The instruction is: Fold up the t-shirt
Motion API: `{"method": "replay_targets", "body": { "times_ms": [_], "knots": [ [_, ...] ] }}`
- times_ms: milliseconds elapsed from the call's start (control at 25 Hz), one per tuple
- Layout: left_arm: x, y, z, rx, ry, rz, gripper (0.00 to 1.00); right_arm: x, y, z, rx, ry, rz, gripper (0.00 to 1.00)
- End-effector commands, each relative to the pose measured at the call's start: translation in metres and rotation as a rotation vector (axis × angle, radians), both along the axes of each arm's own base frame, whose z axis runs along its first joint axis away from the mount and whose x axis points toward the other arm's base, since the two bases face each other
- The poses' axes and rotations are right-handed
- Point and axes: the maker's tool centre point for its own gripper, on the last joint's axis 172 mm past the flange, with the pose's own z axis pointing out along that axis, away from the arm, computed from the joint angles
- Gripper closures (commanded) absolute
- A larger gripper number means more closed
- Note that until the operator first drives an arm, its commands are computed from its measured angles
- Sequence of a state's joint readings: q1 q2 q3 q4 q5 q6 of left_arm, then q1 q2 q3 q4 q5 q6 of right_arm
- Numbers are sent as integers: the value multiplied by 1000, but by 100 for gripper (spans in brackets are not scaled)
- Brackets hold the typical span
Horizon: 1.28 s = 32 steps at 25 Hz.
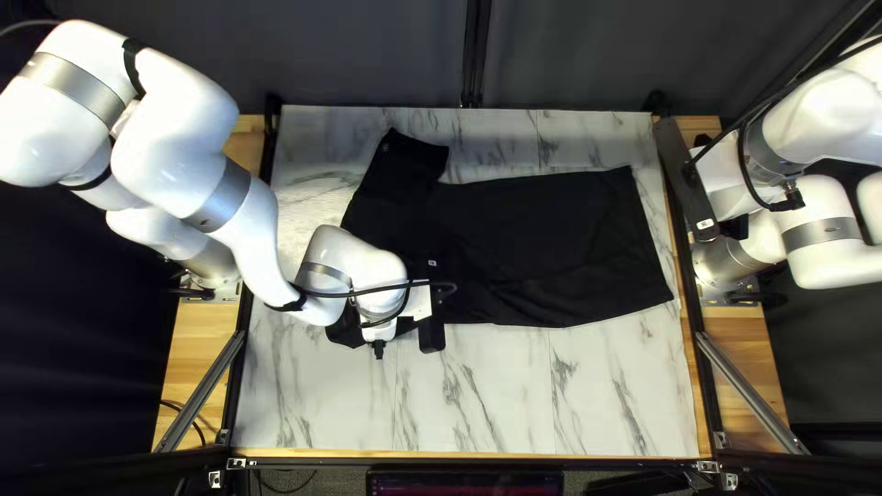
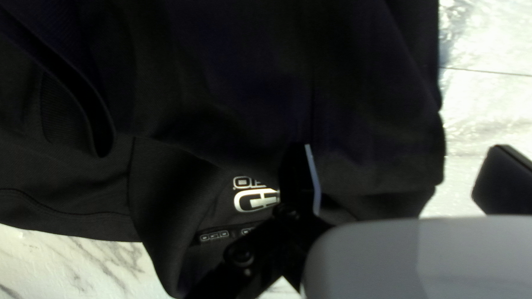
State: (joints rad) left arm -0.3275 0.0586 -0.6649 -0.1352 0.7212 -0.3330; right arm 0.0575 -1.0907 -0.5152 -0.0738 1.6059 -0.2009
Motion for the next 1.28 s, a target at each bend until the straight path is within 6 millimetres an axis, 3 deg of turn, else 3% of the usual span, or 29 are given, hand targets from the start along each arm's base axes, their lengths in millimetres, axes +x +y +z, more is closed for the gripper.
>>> {"method": "replay_targets", "body": {
  "times_ms": [40,480,800,1280],
  "knots": [
    [2,-2,0,3,0,1,100,0,0,0,0,0,0,0],
    [1,-6,6,14,-4,3,100,0,0,0,0,0,0,0],
    [0,-31,33,42,-14,-24,100,0,0,0,0,0,0,0],
    [-12,-56,48,53,-17,-55,100,0,0,0,0,0,0,0]
  ]
}}
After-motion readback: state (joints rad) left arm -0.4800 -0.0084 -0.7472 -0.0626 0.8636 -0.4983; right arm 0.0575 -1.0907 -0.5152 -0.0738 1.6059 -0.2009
